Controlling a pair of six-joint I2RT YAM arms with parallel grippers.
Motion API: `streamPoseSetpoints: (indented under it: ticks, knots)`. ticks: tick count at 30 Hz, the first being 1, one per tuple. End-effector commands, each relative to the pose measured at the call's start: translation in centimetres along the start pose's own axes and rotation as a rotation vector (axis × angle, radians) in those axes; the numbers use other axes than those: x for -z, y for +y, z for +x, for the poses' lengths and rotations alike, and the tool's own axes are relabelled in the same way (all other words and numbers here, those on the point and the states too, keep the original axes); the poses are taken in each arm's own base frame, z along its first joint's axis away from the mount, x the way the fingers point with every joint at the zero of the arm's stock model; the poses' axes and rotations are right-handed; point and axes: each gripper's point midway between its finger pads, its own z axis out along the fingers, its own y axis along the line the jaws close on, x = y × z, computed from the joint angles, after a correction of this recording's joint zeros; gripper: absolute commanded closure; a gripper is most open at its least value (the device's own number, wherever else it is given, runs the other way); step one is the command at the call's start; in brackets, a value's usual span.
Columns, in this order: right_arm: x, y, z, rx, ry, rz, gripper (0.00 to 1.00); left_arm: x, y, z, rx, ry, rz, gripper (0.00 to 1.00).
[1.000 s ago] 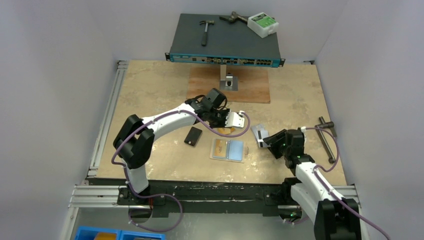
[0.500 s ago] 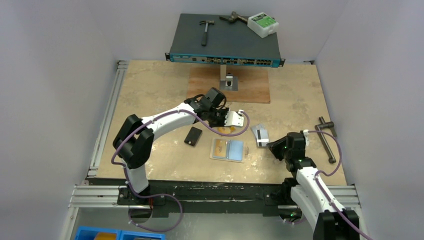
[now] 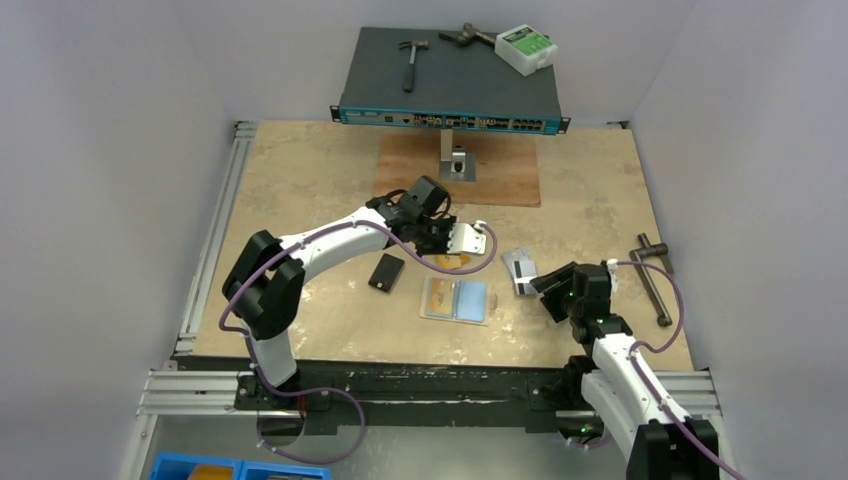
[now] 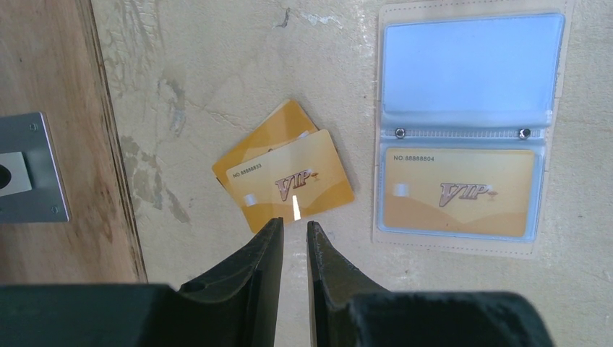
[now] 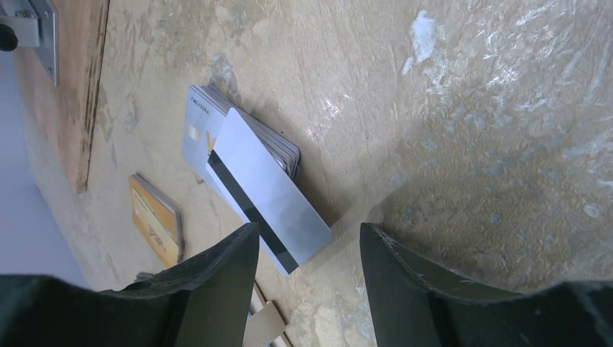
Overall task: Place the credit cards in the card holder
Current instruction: Pick up the credit card from the center of the board.
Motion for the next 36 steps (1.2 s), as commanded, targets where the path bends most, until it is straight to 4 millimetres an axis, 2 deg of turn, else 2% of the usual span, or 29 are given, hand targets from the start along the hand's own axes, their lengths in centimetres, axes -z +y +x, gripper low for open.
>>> streamPoseSetpoints:
  ticks: [1,5,9,20,25,30,36]
  knots:
    - [-0.6,-0.5,-0.4,0.004,-0.026,0.021,0.46,1.5,0.7,-1.1,-0.015,-0.035,-0.035,0.82]
    - [-1.2,-0.3,-0.2,0.005,-0.010,0.012,0.46,1.5,0.8,-1.0,-0.014,-0.033,-0.035,0.82]
    - [-1.5,-0.4,0.3,0.007,0.011,0.008,0.52,1.5,0.8,-1.0,-0.016,-0.027,-0.039,0.82]
    - [-0.7,-0.5,0.1,-0.015,-0.009,0.003,0.82,1.6,1.0,-1.2,-0.018,-0.032,-0.044,0.82]
    - [-0.1,-0.1,-0.1,-0.013,-0.017,-0.009,0.87,1.8,1.0,-1.2,-0.018,-0.031,-0.045,0.82]
    - [0.6,0.8,-0.6,-0.003,-0.029,-0.035,0.88,1.9,1.0,-1.3,-0.014,-0.032,-0.047,0.82]
    - [1.5,3.0,-1.6,0.022,-0.053,-0.105,0.91,2.3,1.2,-1.8,0.003,-0.038,-0.052,0.82]
